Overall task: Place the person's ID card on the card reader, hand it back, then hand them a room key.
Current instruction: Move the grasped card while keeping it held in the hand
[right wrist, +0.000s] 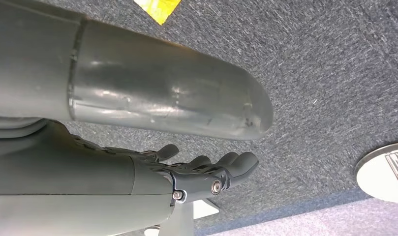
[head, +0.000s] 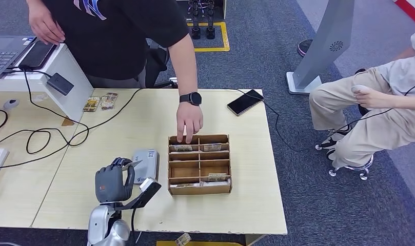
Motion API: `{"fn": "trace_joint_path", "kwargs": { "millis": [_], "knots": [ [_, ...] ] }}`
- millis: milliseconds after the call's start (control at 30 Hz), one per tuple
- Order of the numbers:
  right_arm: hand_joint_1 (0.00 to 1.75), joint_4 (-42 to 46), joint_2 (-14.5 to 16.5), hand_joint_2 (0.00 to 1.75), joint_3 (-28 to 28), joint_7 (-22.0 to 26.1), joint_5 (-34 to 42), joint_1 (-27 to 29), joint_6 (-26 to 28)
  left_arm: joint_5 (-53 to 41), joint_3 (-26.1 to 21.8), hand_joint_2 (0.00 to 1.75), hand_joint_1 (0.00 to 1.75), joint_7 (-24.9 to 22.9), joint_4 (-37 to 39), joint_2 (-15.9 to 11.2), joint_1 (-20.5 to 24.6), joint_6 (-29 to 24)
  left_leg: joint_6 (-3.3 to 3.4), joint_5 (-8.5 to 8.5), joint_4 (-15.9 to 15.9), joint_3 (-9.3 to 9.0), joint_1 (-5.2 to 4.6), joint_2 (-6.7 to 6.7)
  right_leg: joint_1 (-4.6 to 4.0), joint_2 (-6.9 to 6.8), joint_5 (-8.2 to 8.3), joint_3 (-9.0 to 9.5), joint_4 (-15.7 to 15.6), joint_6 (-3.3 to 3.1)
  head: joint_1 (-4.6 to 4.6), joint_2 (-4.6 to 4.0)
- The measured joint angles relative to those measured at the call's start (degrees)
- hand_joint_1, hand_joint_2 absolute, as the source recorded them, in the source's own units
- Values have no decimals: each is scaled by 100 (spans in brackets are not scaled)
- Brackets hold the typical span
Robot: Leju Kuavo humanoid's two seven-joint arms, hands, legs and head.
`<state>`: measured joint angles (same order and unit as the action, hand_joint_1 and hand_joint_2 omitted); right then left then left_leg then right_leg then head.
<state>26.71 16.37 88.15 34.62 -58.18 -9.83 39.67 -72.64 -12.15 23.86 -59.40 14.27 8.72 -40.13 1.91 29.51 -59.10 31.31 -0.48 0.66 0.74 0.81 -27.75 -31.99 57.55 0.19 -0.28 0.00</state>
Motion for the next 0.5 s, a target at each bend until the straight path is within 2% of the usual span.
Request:
{"fn": "trace_joint_path", "kwargs": {
  "millis": [233, 500],
  "knots": [
    [0, -20, -5, 0, 0, 0, -4, -1, 0, -75, 81, 175, 175, -190, 97, -18, 1, 0, 0, 0, 0, 0, 0, 0, 0, 0, 0, 0, 0, 0, 0, 0],
    [0, -73, -51, 0, 0, 15, -58, -5, 0, -40, 592, 175, 175, -596, 692, -101, 41, -11, 0, 0, 0, -2, -1, 1, 1, -1, 0, 4, 0, 0, 0, 0]
  ]
}}
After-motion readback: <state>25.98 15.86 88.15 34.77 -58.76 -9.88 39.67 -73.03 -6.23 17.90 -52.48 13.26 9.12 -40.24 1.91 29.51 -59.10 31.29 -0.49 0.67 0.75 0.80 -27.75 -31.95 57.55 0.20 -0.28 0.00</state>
